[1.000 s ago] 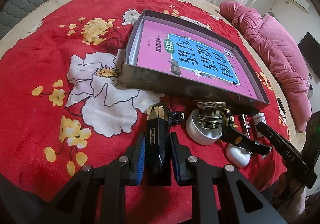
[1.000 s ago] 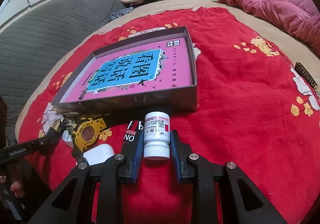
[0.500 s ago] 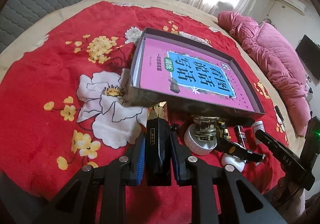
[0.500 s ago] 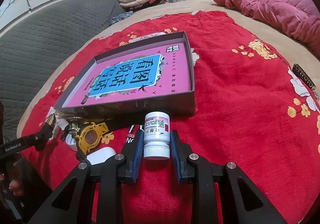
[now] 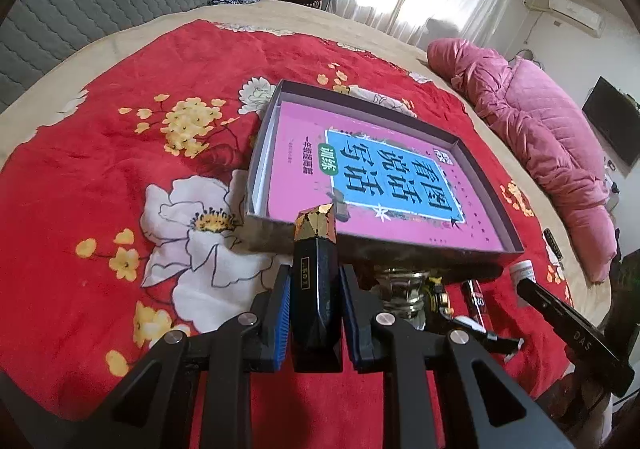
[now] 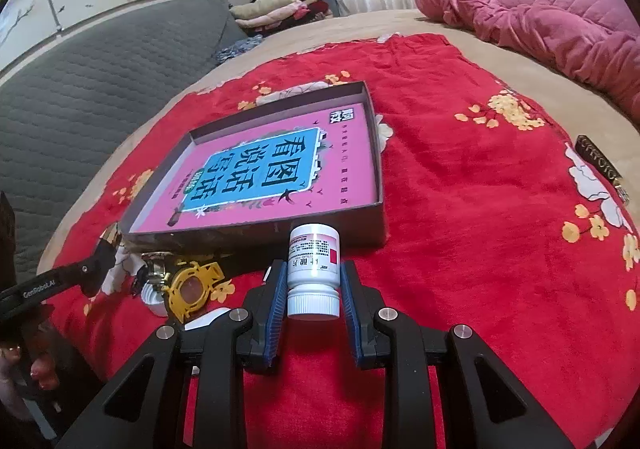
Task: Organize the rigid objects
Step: 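Lift black stick with left tool while right tool carries pill bottle over box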
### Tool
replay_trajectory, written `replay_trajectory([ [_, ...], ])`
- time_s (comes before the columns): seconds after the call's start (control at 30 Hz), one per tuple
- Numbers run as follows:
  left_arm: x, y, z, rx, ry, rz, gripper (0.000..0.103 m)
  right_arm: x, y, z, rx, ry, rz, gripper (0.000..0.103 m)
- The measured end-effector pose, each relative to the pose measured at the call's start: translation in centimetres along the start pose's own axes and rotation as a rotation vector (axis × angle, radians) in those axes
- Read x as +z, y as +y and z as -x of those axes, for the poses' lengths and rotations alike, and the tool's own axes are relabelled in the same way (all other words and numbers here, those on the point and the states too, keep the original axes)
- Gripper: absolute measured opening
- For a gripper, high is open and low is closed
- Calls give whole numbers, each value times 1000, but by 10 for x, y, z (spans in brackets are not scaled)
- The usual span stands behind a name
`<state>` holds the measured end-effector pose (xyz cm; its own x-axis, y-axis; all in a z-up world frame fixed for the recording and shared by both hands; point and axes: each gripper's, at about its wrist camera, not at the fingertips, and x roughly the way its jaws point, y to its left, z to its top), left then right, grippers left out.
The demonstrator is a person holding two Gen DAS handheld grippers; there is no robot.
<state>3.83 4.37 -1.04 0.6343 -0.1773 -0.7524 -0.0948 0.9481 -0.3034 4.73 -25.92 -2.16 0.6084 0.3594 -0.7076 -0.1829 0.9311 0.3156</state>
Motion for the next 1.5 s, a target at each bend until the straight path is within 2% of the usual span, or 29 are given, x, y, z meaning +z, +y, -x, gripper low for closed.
replay_trajectory([
  [0.3,16,7,-3,-14,-57,-23,23,7,17,5,-37,-11,27,27],
  [0.97,36,2,-31,-3,-97,-65,23,40,22,1,-93,-56,2,27],
  [1.5,52,7,-63,-34,-46,-54,22,61,28,-17,-122,-59,-27,27],
])
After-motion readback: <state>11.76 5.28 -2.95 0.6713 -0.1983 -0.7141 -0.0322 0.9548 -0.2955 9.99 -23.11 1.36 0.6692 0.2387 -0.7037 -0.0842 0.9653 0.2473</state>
